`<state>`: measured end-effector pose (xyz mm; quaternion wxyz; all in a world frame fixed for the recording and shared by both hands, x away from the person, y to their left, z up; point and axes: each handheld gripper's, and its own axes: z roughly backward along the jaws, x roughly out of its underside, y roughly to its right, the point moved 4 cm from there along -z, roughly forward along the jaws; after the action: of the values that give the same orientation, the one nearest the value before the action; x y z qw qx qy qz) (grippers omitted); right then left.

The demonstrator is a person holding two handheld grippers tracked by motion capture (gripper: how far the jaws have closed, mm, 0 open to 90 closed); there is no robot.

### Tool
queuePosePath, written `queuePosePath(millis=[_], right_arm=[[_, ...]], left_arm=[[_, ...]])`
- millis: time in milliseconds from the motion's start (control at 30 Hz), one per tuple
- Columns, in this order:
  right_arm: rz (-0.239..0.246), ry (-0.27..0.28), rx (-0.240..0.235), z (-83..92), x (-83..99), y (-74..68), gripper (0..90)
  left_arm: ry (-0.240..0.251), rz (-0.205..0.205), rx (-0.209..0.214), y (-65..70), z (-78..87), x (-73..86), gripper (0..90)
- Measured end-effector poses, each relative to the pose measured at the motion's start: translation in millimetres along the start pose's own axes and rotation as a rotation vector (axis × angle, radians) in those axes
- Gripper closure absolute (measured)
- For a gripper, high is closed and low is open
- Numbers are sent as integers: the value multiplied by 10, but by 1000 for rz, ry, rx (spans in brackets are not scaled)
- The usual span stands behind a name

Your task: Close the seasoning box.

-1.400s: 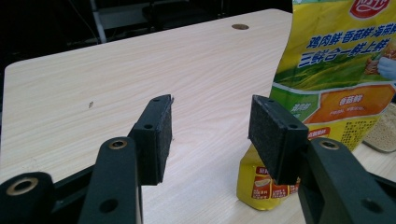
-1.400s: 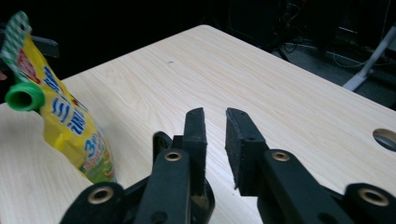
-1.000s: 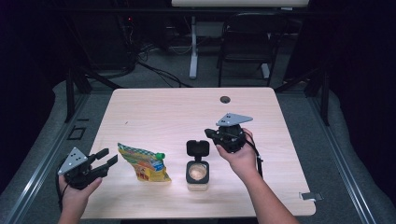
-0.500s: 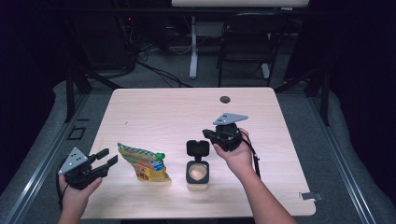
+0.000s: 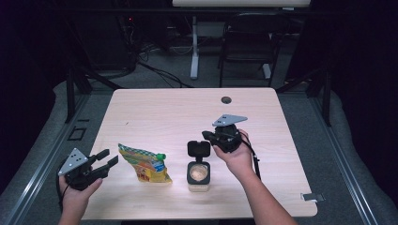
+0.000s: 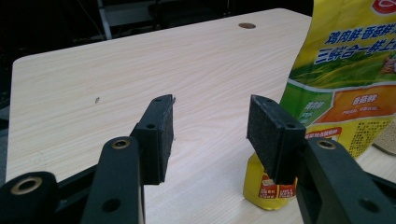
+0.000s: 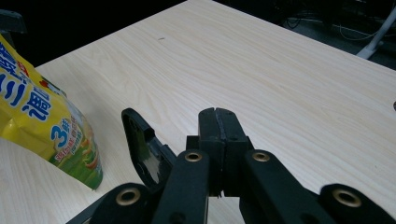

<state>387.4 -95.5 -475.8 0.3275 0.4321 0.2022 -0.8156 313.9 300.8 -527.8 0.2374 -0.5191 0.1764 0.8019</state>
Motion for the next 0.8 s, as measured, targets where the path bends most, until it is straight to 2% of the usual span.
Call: queuePosePath(millis=[800], right_arm=[[5, 10, -6, 22, 27, -27, 900]], left_arm=[[2, 0, -2, -6, 3, -1, 511]])
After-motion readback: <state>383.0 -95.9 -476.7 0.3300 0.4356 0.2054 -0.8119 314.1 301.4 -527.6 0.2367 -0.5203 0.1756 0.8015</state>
